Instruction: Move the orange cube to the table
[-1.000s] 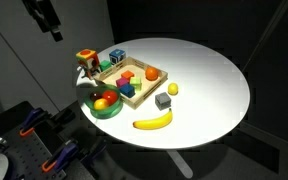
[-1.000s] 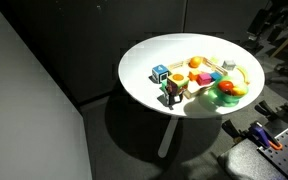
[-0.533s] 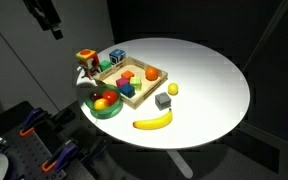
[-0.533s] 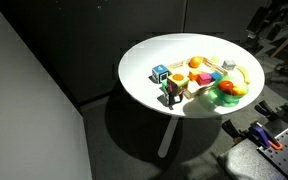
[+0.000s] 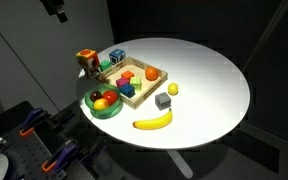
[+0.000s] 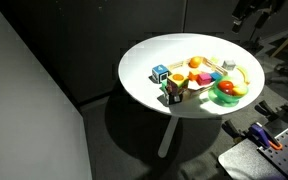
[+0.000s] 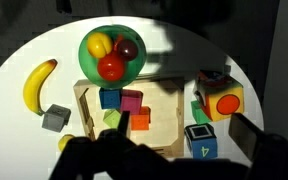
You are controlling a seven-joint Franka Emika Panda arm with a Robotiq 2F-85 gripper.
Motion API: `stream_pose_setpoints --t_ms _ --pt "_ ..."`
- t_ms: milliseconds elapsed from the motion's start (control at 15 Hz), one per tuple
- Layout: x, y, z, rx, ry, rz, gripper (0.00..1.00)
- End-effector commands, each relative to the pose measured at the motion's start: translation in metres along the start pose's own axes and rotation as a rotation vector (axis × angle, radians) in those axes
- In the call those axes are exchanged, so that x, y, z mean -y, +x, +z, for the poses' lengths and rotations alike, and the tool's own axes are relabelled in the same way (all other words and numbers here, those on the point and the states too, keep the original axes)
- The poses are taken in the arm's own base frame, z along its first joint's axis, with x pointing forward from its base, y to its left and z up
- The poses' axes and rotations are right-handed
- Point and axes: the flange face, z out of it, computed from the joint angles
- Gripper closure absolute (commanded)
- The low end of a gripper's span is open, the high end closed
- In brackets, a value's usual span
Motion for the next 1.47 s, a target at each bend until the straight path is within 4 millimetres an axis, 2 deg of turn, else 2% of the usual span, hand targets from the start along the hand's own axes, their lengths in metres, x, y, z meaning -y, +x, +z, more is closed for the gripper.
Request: stream_pose_setpoints --t_ms 0,267,600,1000,1400 --pt "0.021 0.026 -0.005 0.012 -0.018 0.058 0.00" --pt "0.034 0.051 0.001 0.026 -0.044 0.065 0.00" --pt "0.036 0.088 0.015 0.028 -0.091 0.003 0.00" --pt "0.027 0.126 0.031 0.064 -0.068 -0.049 0.00" --pt "0.013 0.149 0.041 0.109 -0.057 -0.092 0.00"
